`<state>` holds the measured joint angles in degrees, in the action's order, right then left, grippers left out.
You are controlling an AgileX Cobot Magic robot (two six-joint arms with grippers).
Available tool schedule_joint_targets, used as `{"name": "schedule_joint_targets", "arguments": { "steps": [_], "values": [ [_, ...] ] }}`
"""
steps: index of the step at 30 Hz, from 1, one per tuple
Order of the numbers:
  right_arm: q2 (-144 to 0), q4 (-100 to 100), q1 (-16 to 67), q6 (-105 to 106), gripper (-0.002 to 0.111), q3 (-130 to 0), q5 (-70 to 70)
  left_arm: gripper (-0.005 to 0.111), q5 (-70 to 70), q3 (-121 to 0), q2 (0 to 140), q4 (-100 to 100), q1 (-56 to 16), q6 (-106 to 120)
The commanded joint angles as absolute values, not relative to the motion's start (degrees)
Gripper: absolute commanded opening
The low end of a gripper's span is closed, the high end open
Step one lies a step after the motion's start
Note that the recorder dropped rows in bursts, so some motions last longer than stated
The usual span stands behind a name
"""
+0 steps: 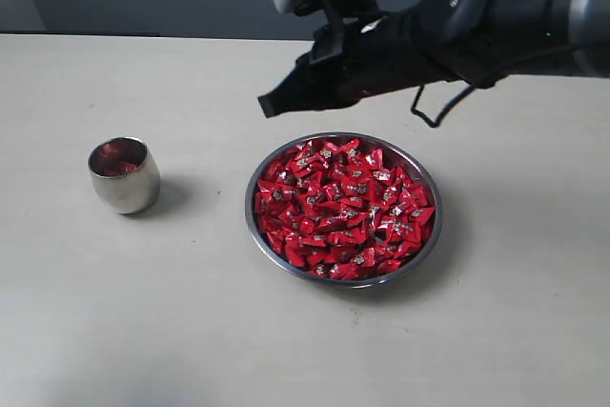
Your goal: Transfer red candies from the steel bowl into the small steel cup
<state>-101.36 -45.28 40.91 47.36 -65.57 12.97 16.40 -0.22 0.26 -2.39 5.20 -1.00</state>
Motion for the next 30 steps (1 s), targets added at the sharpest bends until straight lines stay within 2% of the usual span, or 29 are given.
{"name": "schedule_joint_targets", "arguments": {
  "steps": [1, 10, 30],
  "values": [
    [-98.5, -45.4, 38.2, 50.9, -0.001, -58.7, 10.6, 0.0, 16.3, 0.0, 0.0, -2.4, 4.8, -1.1],
    [-100.1, -40.8, 36.0, 50.9, -0.001, -57.4, 16.1, 0.0, 16.3, 0.0, 0.0, -2.4, 4.8, -1.1],
    [-104.7, -44.7, 36.0, 50.5, -0.001, -57.4, 15.3, 0.0, 16.3, 0.0, 0.0, -2.4, 4.8, -1.1]
  ]
}}
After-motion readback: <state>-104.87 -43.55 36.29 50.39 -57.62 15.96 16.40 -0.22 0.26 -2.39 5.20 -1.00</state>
